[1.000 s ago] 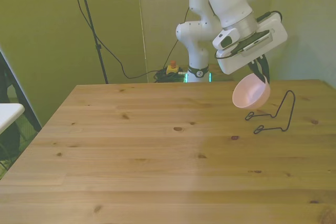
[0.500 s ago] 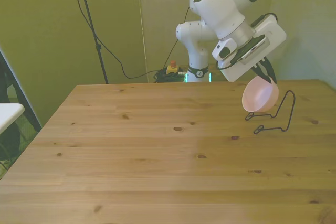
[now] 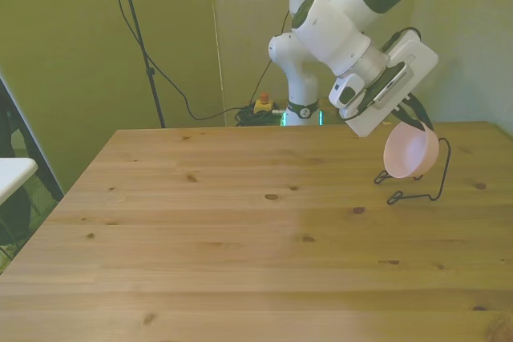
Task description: Load the bowl
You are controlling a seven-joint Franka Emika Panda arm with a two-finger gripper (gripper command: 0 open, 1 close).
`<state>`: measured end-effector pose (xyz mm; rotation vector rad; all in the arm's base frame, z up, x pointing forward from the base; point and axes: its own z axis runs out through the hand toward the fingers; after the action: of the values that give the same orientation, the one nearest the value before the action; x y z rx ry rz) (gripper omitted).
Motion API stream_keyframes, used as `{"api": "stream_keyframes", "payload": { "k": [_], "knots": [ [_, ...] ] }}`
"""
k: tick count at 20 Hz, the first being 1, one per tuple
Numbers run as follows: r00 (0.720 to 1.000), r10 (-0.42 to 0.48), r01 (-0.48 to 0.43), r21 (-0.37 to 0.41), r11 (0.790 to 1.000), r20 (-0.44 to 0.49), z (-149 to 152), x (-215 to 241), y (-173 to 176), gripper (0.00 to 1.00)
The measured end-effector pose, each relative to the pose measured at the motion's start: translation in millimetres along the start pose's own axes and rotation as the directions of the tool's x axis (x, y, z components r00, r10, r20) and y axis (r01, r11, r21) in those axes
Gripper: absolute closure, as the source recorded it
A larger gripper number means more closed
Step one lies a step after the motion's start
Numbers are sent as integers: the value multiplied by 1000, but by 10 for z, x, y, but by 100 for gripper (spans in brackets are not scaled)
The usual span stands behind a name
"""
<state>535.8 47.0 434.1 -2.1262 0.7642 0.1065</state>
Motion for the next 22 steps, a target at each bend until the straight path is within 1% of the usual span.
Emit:
{"api": "stream_keyframes", "payload": {
  "k": [2, 5, 10, 22],
  "knots": [
    [1000, -4, 4, 21, 1000, 12, 44, 23, 21, 100],
    [1000, -9, 8, 33, 999, 30, 110, 53, 63, 100],
    [999, -7, 5, 32, 999, 42, 187, 86, 107, 100],
    [999, -2, 0, 29, 1000, 50, 250, 116, 160, 100]
  ]
}}
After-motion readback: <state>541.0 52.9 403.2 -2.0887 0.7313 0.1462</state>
